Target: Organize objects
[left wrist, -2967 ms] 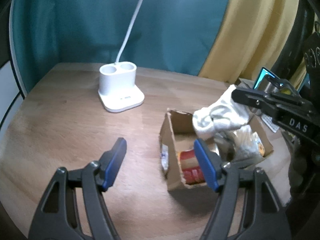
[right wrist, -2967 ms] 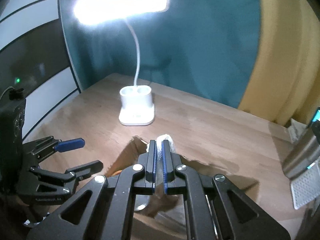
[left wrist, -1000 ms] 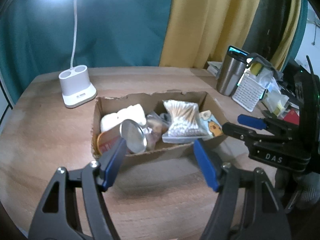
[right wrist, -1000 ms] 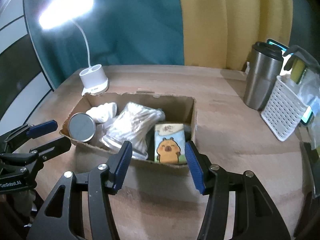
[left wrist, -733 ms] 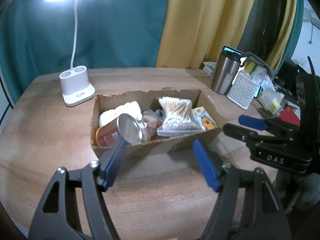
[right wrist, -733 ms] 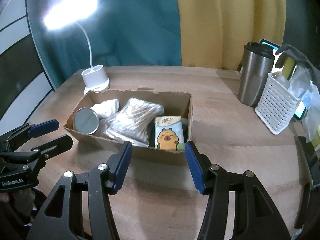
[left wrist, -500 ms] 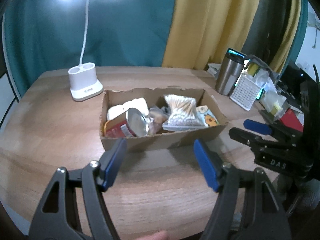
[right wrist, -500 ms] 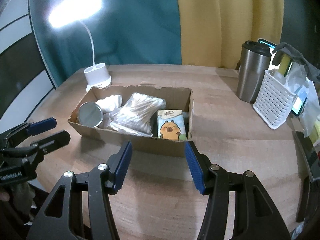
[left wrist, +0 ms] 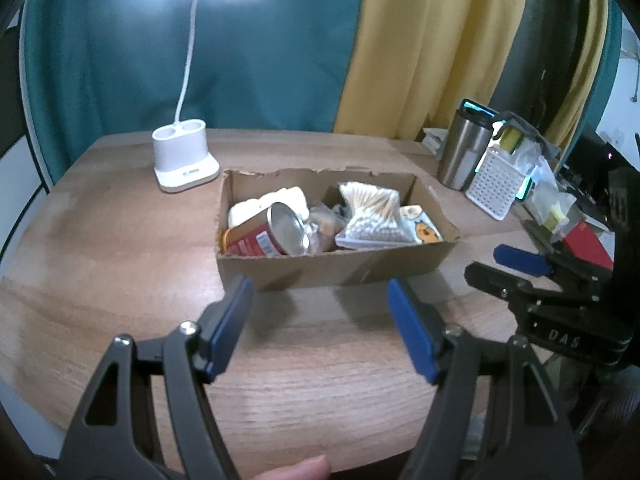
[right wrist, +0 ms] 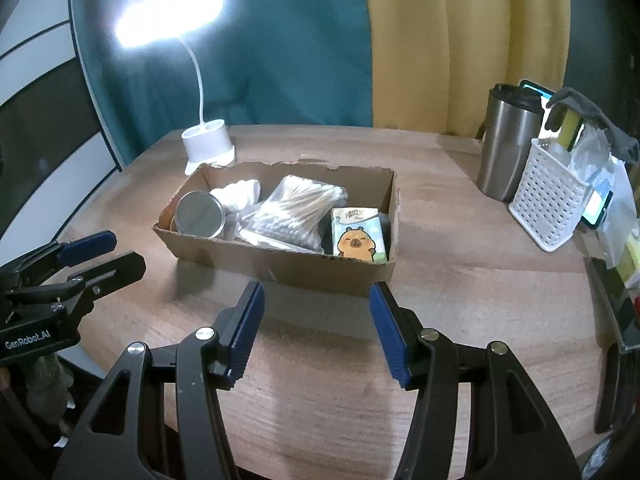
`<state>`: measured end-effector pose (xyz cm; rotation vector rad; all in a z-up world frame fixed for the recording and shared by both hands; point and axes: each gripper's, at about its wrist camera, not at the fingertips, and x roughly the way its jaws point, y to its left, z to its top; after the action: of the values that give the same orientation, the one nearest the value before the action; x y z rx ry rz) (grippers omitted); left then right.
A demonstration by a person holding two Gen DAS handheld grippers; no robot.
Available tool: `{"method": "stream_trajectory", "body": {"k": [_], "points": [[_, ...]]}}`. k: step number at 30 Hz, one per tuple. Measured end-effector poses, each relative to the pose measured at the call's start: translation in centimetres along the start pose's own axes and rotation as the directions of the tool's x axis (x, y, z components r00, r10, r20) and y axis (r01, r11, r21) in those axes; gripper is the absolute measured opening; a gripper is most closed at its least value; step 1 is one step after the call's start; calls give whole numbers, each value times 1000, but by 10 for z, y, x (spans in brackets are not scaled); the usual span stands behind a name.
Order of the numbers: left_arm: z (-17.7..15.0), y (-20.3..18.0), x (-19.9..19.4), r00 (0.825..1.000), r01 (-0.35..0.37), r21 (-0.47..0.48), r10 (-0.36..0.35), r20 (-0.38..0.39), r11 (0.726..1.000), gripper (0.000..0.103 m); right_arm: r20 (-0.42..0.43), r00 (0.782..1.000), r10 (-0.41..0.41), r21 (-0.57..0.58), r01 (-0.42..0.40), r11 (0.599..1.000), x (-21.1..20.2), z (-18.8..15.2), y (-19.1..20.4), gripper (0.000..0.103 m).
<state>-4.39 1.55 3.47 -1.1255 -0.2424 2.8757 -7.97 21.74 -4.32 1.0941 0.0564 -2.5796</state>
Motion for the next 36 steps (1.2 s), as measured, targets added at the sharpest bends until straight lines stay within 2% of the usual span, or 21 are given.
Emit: {"method": "stream_trajectory", "body": {"k": [9, 12, 15, 17, 18, 27, 30, 36], "points": [[-1, 1, -1, 1000, 5, 11, -5, 2, 1000, 72, -8, 1000, 0, -3, 0, 1000, 1, -3, 5, 58], [-1, 0, -1, 1000, 10, 18, -10, 0, 1000, 72, -7, 1000, -2, -1, 2, 1000, 1, -3, 4, 66], [0, -1, 0, 1000, 13, 22, -13, -4, 1000, 72, -8, 1000, 1, 0, -1, 1000, 2, -3, 5, 67], [0, -1, 0, 1000, 12, 22, -12, -3, 1000, 89, -8, 1000, 9, 1, -9, 1000, 2, -3, 4, 67], [0, -1, 0, 1000, 14, 19, -14, 1, 1000, 91, -7, 1000, 6, -1, -6, 1000, 2, -3, 5, 67], [1, 3, 2, 1000, 16, 17, -16, 0, 1000, 91, -8, 1000, 4, 1, -4, 1000, 3, -2, 4, 68], [2, 4, 3, 1000, 17, 15, -17, -1, 1000, 91, -4, 1000, 5, 1, -5, 1000, 4, -1, 4, 74], [4, 7, 4, 1000, 18, 11, -18, -1, 1000, 91, -5, 1000, 0, 1, 0, 1000, 5, -1, 3, 74]]}}
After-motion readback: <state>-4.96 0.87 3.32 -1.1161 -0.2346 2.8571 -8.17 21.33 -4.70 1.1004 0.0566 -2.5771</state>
